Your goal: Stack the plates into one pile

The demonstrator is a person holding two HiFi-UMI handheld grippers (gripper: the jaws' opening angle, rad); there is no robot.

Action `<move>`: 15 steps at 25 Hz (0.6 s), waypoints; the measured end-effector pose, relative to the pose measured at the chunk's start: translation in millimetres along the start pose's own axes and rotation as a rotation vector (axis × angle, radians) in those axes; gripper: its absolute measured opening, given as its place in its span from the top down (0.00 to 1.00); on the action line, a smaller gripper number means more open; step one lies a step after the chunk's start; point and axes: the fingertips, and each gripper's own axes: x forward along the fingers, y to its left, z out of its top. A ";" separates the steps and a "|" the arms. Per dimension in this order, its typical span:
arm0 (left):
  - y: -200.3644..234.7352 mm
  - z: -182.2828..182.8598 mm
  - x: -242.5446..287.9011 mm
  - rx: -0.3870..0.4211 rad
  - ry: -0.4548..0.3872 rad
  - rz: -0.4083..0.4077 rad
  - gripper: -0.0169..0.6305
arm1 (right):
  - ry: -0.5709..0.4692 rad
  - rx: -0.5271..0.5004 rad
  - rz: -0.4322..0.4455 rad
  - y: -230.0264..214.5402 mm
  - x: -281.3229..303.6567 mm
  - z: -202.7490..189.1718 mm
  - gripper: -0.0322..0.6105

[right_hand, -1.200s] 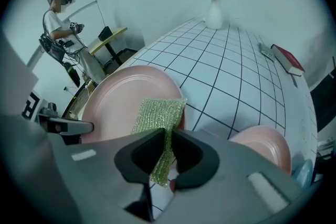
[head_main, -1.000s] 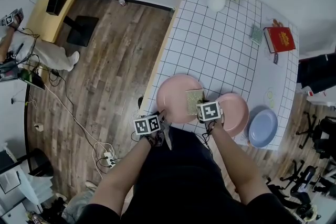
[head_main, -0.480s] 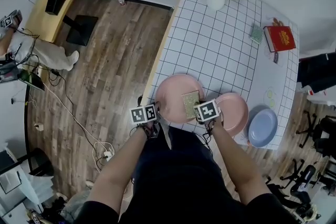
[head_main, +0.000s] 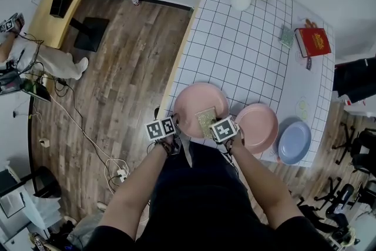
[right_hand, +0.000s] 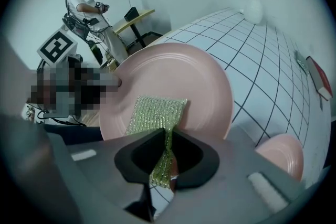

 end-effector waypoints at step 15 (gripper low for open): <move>-0.3 0.1 0.5 -0.010 -0.014 0.002 0.96 | -0.023 0.052 0.085 47.5 17.8 10.8 0.86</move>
